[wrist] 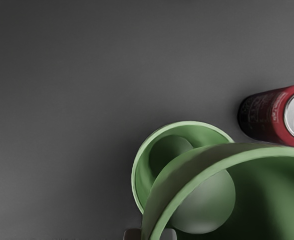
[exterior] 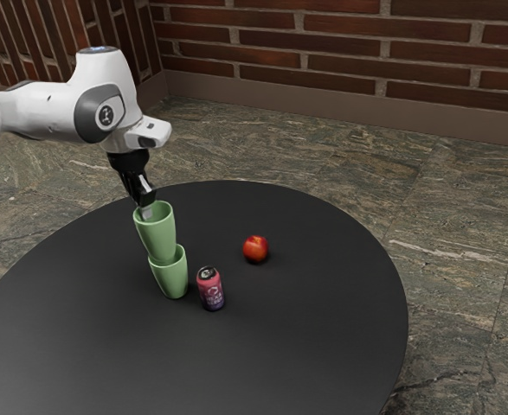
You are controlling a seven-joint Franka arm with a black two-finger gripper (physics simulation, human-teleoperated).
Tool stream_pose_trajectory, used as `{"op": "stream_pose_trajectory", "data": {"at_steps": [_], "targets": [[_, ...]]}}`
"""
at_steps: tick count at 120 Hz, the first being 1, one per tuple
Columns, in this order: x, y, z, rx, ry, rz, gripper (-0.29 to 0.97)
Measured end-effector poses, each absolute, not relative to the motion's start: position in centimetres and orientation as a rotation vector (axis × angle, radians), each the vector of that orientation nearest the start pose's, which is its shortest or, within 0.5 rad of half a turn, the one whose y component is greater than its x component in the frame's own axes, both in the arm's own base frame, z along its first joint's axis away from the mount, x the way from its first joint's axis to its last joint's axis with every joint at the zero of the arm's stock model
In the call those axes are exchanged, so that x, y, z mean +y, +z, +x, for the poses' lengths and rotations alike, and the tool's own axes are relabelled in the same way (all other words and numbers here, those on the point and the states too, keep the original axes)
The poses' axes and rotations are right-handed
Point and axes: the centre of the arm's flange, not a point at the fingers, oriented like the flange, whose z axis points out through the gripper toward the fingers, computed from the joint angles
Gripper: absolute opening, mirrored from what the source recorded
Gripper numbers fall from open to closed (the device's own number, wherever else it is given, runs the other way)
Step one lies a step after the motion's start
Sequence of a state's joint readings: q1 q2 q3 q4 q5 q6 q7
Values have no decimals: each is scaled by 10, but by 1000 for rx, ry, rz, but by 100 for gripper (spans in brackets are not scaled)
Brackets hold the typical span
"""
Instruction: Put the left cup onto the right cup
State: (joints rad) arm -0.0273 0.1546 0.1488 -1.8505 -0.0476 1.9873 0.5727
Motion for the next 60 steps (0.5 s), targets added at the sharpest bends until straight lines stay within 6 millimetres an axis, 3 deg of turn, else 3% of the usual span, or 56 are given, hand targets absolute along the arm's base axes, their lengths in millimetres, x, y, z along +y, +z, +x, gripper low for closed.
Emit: {"op": "stream_pose_trajectory", "data": {"at_steps": [60], "targets": [[65, 429, 603, 681, 6, -3087, -11]]}}
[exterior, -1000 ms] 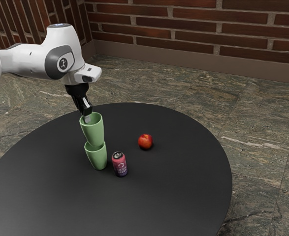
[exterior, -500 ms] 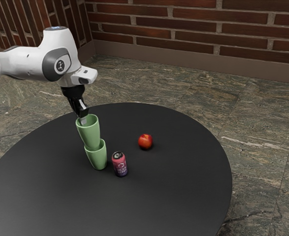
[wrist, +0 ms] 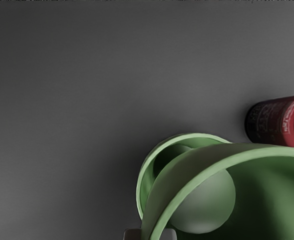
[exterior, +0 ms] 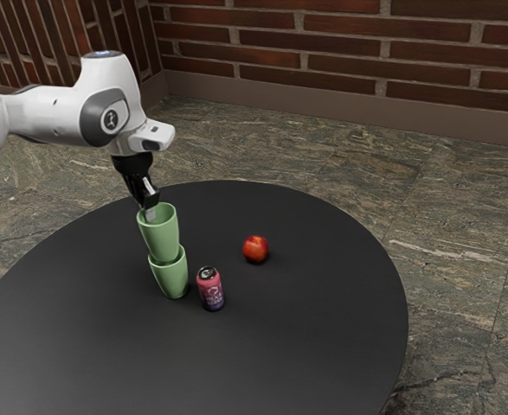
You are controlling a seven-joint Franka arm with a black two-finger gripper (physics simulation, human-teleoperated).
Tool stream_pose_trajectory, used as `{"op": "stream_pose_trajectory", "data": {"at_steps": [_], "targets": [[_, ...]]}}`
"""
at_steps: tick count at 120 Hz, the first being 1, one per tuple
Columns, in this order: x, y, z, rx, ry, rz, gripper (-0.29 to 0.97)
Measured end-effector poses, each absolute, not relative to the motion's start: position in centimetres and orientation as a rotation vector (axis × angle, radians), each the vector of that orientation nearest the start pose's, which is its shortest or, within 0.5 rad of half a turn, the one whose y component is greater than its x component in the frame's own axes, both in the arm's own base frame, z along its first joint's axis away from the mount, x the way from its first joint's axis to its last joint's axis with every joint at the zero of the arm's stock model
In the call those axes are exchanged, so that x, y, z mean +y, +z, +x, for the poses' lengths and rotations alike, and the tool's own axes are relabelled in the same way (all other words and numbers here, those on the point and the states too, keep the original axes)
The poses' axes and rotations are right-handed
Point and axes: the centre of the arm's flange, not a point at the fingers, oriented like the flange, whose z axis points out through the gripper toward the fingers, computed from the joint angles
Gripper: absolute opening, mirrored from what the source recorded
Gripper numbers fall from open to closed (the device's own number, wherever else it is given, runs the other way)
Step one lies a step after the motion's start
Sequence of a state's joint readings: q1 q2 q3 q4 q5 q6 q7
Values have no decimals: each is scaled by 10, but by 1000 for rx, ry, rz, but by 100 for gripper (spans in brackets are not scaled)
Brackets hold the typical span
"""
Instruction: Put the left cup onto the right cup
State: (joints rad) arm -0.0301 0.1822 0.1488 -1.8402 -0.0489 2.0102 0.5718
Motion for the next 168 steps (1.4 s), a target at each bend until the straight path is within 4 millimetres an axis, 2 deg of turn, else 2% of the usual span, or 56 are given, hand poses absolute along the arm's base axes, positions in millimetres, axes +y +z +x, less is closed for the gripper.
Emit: {"op": "stream_pose_trajectory", "data": {"at_steps": [118, 128, 148, 168], "targets": [[59, 402, 611, 682, 33, -3094, -10], [59, 402, 611, 677, 27, -3098, 0], [57, 403, 611, 676, 19, -3102, 29], [56, 415, 610, 675, -12, -3101, 45]]}}
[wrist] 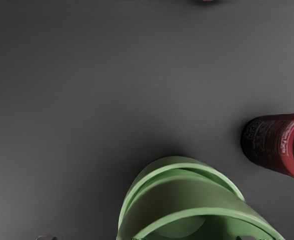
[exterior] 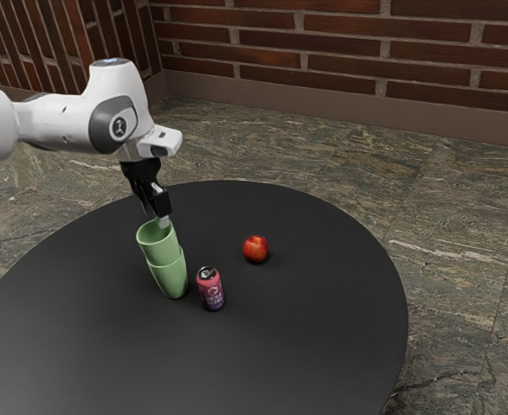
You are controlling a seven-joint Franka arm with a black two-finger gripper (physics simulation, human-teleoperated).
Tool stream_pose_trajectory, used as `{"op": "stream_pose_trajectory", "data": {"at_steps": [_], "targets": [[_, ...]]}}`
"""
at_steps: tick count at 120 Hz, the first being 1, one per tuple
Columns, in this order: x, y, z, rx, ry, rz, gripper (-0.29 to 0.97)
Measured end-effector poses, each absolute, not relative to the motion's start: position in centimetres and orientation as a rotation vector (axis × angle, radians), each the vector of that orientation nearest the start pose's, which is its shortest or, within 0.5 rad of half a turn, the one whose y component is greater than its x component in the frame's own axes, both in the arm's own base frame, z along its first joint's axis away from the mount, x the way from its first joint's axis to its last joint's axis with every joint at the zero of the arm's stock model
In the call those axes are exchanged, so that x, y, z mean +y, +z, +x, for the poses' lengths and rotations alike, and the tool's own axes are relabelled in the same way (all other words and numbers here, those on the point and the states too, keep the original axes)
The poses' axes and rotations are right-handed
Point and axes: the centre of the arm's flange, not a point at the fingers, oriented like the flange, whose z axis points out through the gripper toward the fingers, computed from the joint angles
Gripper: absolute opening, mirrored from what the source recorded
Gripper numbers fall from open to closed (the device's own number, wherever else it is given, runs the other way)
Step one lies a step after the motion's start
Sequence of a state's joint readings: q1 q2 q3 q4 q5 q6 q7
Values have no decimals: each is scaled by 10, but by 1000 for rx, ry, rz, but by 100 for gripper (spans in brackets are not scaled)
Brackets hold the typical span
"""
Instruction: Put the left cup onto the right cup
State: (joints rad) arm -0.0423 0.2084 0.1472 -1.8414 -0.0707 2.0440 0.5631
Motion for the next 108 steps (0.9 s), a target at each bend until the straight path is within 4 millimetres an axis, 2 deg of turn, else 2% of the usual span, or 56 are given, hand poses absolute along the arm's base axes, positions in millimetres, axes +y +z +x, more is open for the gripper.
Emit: {"op": "stream_pose_trajectory", "data": {"at_steps": [58, 76, 108], "targets": [[50, 491, 593, 685, -128, -3095, 62], [44, 534, 590, 648, -147, -3111, 64], [37, 612, 575, 478, -138, -3155, 65]]}}
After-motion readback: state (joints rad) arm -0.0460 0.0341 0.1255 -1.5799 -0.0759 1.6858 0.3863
